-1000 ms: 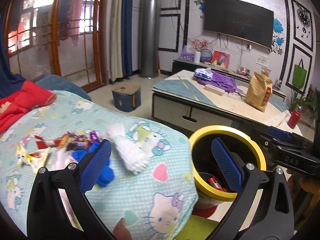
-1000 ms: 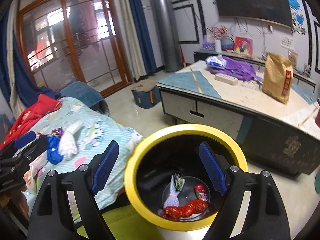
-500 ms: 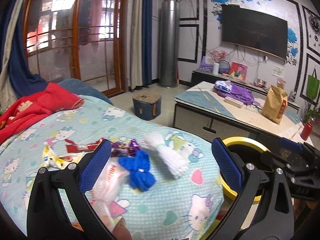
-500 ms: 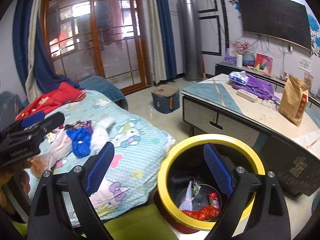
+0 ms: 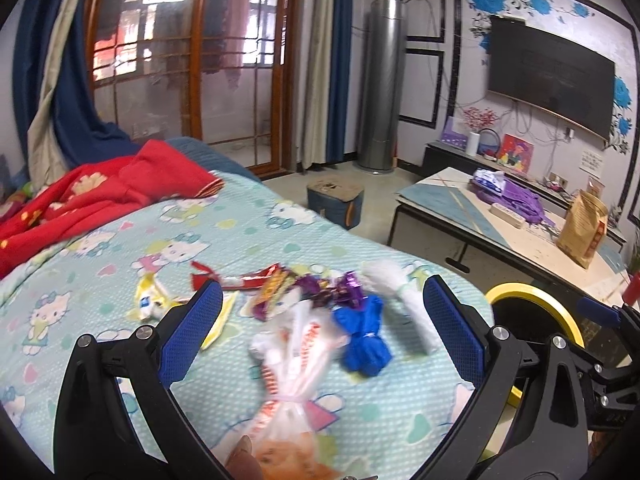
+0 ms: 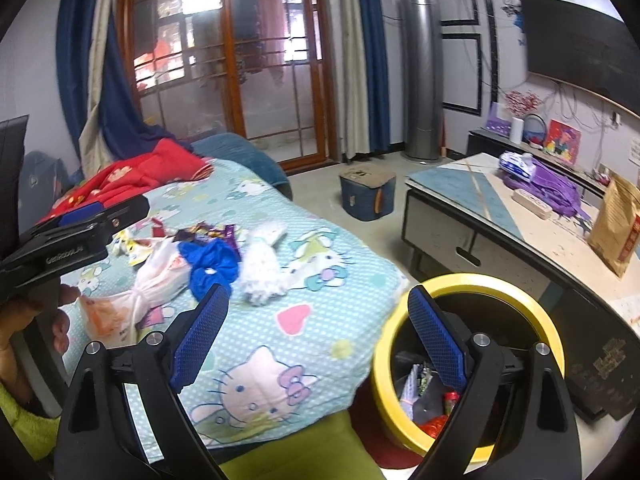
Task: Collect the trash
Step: 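Move both open tools back from the bin toward the bed, then grasp the white plastic bag with the left tool while the right tool grasps the white foam net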
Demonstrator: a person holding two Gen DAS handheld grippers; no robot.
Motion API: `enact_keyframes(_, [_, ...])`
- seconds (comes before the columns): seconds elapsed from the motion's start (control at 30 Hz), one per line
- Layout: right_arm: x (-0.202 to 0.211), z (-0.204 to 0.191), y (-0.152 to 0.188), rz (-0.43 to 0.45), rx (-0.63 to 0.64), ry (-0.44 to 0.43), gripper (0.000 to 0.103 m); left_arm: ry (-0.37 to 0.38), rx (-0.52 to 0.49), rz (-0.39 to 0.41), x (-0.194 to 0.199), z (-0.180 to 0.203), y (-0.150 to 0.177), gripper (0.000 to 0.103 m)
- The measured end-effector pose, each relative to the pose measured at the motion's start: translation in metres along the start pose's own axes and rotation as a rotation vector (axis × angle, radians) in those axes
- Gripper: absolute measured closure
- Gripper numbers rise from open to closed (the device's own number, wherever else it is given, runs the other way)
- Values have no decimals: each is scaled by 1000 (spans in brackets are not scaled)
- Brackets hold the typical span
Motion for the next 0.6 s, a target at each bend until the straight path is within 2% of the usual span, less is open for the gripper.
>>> enact_keyframes(0.33, [-35, -44, -11, -51, 66, -85, 14, -30, 60, -51, 2, -42, 7, 11])
enact_keyframes(0.43, [-53, -52, -13, -79, 68, -98, 14, -11, 72, -93, -2, -49, 14, 11])
enact_keyframes(0.6, [-82, -52, -11, -138, 47, -106, 14, 81, 128, -203, -15, -61, 40, 11])
Point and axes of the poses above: each gripper's, at about its wrist camera, not at the fingertips, and x roughly against the way its jaws point, z to its right, y to its underside, the point moved 5 cm from there along -x, roughly the way its jaws point, and after that the axes turned 3 degrees about -x, right-handed, at the moved point
